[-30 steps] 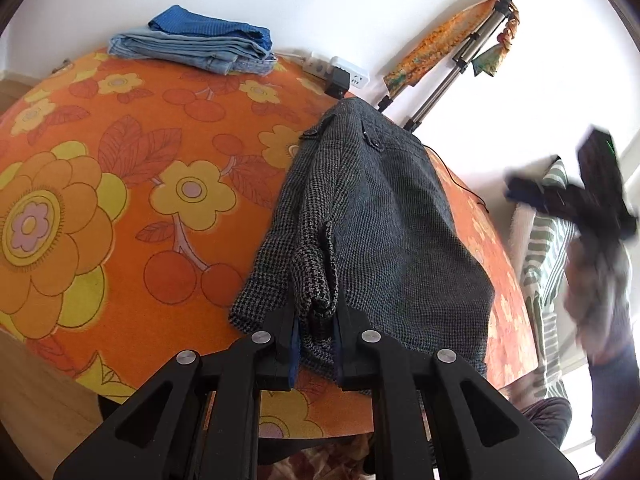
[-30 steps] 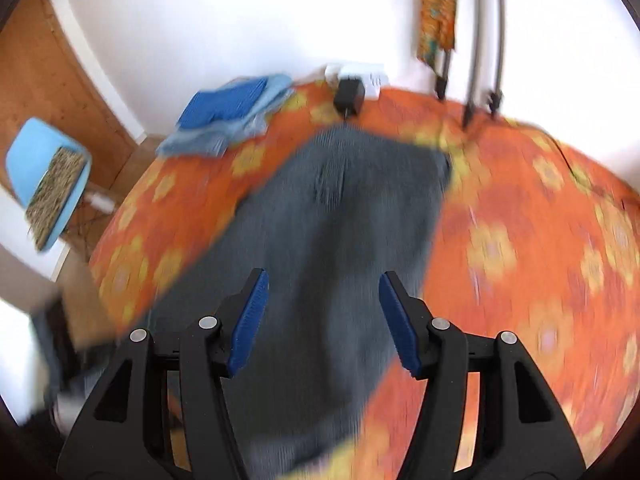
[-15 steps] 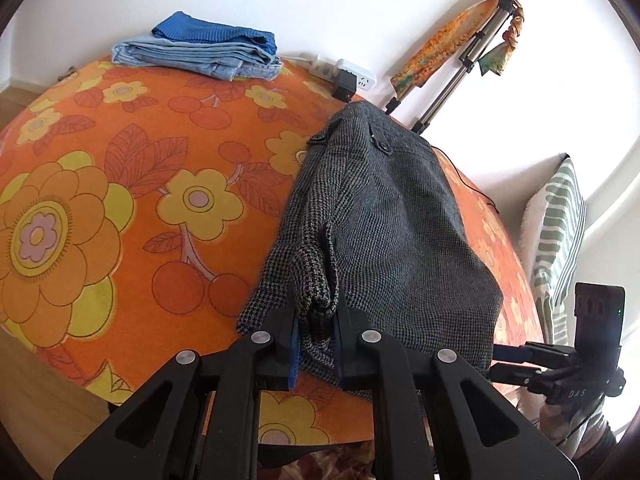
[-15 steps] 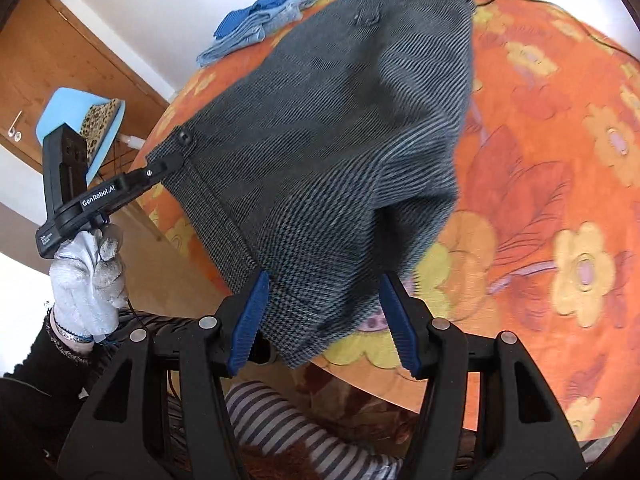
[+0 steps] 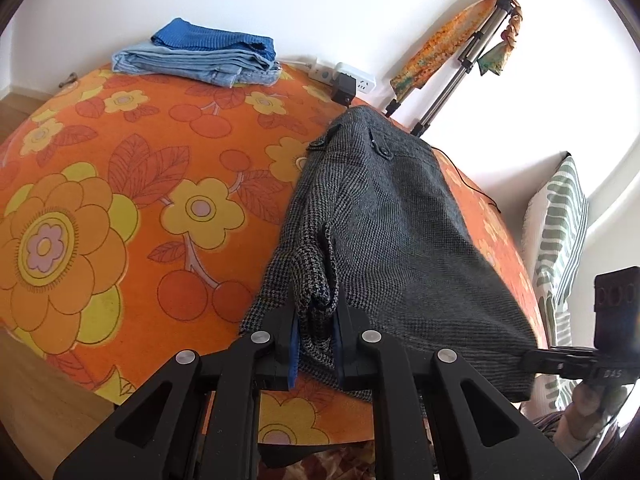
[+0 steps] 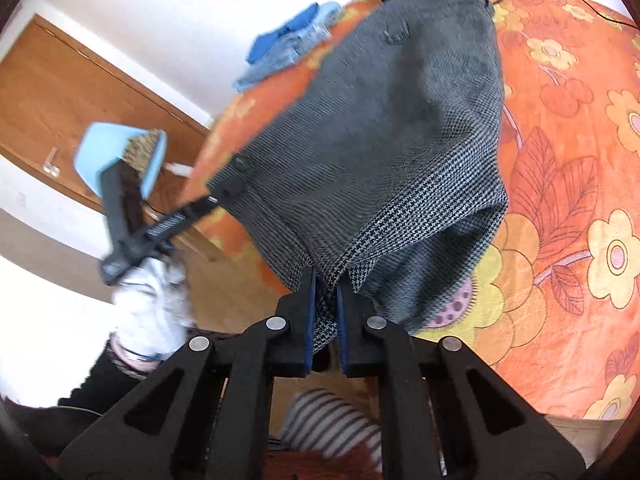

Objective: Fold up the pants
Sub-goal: 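Lay the lengthwise-folded shorts down and open both tools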

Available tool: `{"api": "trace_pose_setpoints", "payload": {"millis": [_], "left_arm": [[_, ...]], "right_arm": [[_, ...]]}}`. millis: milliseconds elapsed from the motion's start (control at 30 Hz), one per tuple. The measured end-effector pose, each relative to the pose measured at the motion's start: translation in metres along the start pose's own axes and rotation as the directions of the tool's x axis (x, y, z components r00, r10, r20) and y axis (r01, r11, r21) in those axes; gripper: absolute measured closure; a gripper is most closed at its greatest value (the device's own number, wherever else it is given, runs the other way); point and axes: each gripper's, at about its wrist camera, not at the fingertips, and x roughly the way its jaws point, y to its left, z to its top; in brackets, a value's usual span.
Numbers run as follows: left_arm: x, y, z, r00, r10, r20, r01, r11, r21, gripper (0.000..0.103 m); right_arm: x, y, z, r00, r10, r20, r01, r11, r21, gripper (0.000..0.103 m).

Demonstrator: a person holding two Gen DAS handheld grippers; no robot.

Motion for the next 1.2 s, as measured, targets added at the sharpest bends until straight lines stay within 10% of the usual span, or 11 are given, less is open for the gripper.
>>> {"api": "trace_pose_setpoints", "payload": {"millis": [267,467,1067,1200], "left_arm": [[-0.004,0.010,-0.004,0.996,0.081,-0.041,-0.081,0.997,0.009,0.084],[-0.028,0.007,0.002,0.991,0.130,0.021,-0.132,0.989,0.068,0.084],[0.004,-0.030,0.037,0.998,0.065,-0.024,-0.060,0.982,0.177,0.084],[0.020,-0.044,0.066,0.998,0.052,-0.030,-0.044,0.974,0.222,0.071]], "right_arm": [[0.012,-0.010,-0.028,0.983,-0.110,-0.150,0.106,0.994,-0.033,0.084],[-0.018,-0.023,-0.012,0.985,-0.174,0.006,0.175,0.984,-0.046,0.084],[0.045,-0.021,0.005,0.930,-0.363,-0.056,0.344,0.914,-0.214,0.072],[0.043,-0.024,0.005,0.934,-0.347,-0.081,0.324,0.922,-0.213,0.072]]}}
